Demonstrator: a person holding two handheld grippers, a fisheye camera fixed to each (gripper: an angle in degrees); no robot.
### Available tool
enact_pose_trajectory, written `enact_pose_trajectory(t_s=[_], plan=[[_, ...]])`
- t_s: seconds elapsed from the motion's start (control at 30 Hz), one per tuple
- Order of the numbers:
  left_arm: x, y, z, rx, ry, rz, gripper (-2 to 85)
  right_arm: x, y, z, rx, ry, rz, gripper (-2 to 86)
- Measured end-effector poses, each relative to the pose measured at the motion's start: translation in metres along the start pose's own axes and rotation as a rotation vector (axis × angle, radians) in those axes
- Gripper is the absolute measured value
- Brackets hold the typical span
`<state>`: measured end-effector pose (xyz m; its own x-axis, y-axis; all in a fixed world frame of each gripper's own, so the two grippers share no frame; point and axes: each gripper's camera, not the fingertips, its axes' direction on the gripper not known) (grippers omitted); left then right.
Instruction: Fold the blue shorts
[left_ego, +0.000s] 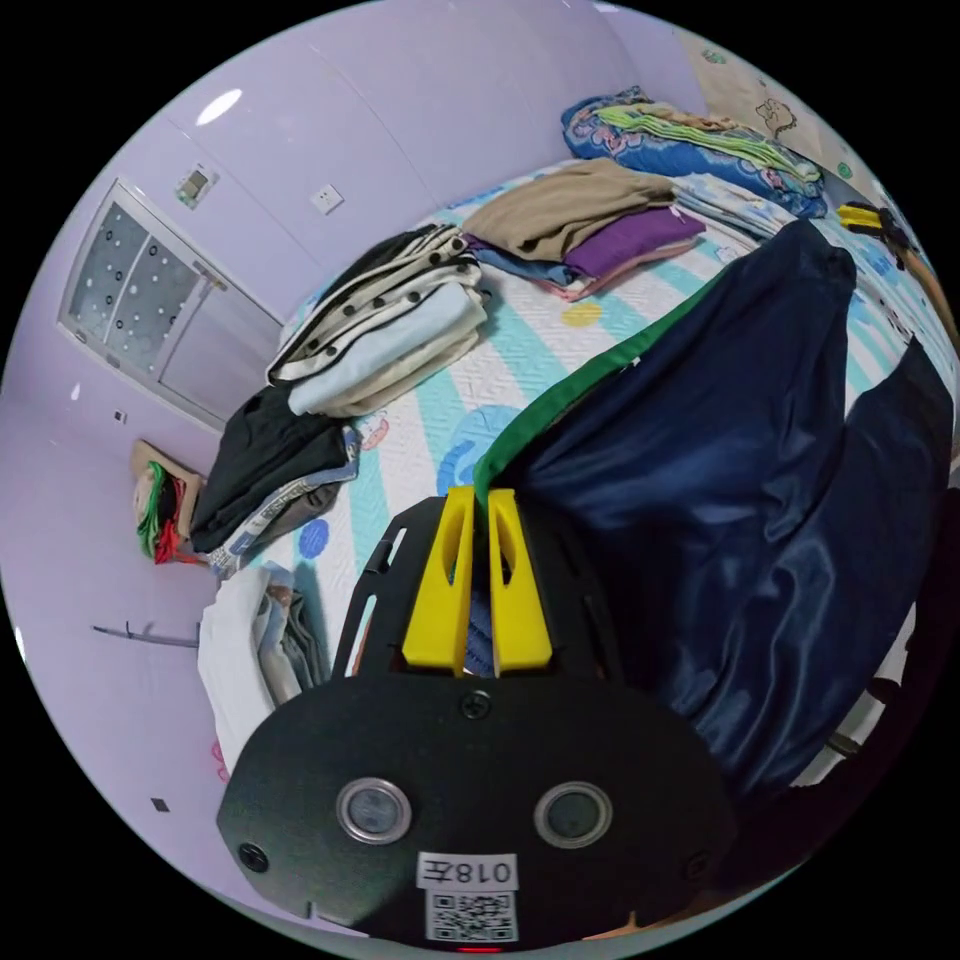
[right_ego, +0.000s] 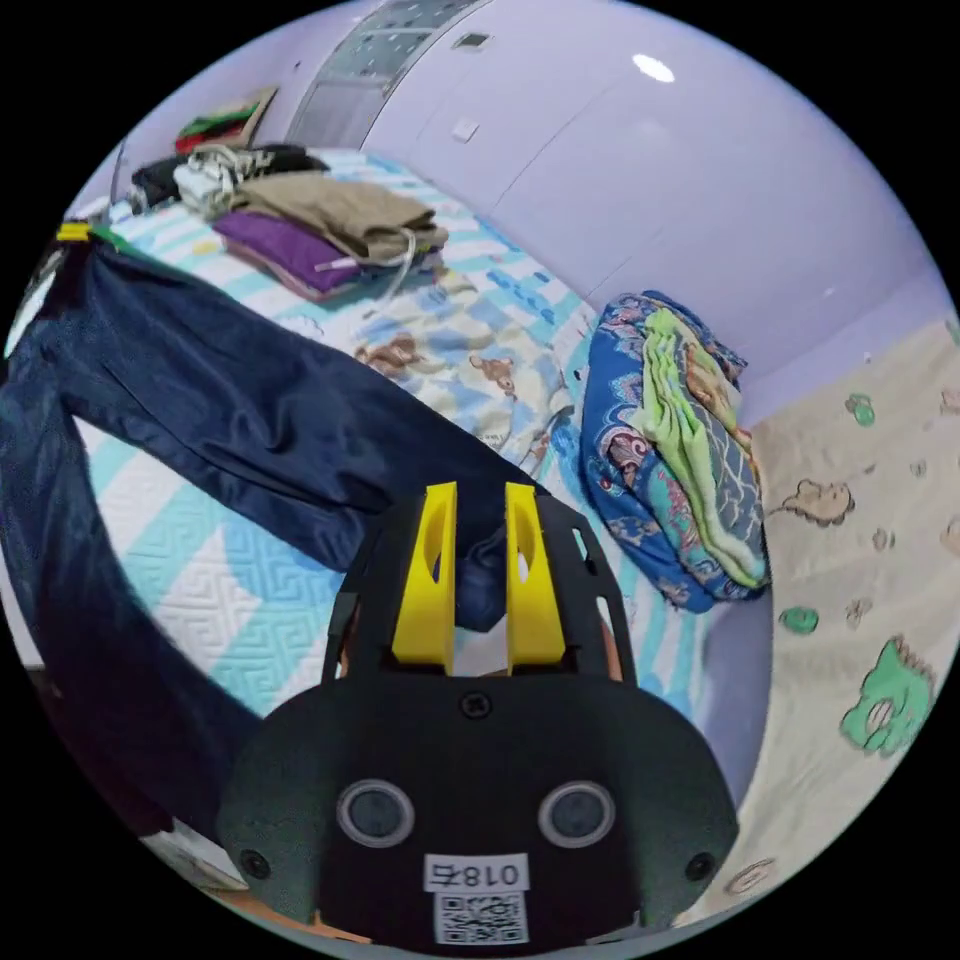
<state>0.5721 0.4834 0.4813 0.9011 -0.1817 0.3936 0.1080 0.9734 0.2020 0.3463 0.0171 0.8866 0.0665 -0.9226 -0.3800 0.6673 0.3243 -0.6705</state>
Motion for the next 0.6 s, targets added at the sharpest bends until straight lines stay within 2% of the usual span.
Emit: enact_pose_trajectory(t_s=[0.27,0.6], plan=[[0.018,0.026,-0.055,0.087,-0.1,-0.028,-0.4,-0.028,-0.101,0.076,-0.234,0.079,-0.348,8.3],[0.013,0.053,-0.086,0.103,-0.125,-0.036,-0.4,-0.06,-0.164,0.119,-0.416,0.038,-0.526,6.8]])
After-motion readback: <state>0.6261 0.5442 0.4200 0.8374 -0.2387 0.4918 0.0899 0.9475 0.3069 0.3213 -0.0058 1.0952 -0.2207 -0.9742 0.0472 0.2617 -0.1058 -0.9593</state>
